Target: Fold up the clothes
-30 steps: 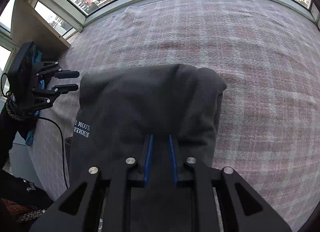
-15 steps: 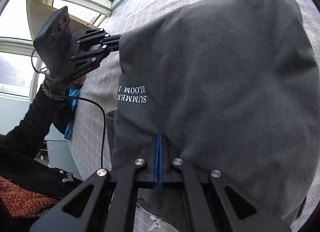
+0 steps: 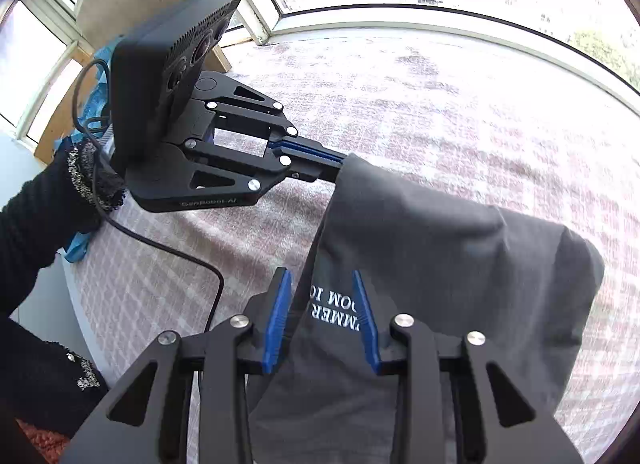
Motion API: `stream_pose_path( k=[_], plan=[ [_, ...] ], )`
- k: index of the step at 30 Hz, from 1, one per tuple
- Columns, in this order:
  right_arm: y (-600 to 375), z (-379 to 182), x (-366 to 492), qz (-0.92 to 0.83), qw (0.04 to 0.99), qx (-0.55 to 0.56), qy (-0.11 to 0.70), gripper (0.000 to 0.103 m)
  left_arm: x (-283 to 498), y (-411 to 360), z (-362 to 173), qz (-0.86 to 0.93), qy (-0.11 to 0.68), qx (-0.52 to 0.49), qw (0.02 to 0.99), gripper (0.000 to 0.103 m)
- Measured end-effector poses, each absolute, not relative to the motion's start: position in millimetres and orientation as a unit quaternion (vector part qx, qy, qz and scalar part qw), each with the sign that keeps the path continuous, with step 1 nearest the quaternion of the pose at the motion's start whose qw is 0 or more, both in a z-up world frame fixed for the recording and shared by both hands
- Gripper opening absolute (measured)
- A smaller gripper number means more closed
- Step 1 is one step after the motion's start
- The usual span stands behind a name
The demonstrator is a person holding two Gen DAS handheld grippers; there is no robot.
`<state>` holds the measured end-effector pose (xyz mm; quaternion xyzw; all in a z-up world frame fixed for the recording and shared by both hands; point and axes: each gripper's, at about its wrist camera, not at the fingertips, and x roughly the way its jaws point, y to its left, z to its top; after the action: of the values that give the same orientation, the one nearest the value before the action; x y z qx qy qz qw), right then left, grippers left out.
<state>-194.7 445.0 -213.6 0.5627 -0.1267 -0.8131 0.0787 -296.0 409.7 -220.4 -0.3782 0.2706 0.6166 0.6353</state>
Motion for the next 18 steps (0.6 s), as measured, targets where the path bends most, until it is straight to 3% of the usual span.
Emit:
stream_pose_path(
  k=[6,8,9,16,18],
  plan=[
    [426.2,-245.9,-223.4,-0.791,0.042,0.602,-0.103,0.033,-296.8,407.8,-209.5,0.606,0.259,-0.375,0.652,0.002],
    [425.5,-248.7,-223.6,-0.791,0.029,0.605,-0.085,0.017,-295.4,407.9,-208.8,0.602,0.262,-0.373,0.656,0.002],
    [428.5,-247.8,-222.3,-0.792,0.027,0.604,-0.086,0.004,-294.7,407.9,-208.5,0.6,0.264,-0.372,0.658,0.002],
    [450.1,-227.8,-215.4,-0.806,0.009,0.577,-0.132,0.003,-297.6,405.5,-210.5,0.595,0.266,-0.37,0.662,0.002],
    [440.5,-224.4,-217.4,-0.808,-0.002,0.575,-0.129,0.01,-297.3,405.1,-210.1,0.594,0.269,-0.369,0.662,0.002]
  ],
)
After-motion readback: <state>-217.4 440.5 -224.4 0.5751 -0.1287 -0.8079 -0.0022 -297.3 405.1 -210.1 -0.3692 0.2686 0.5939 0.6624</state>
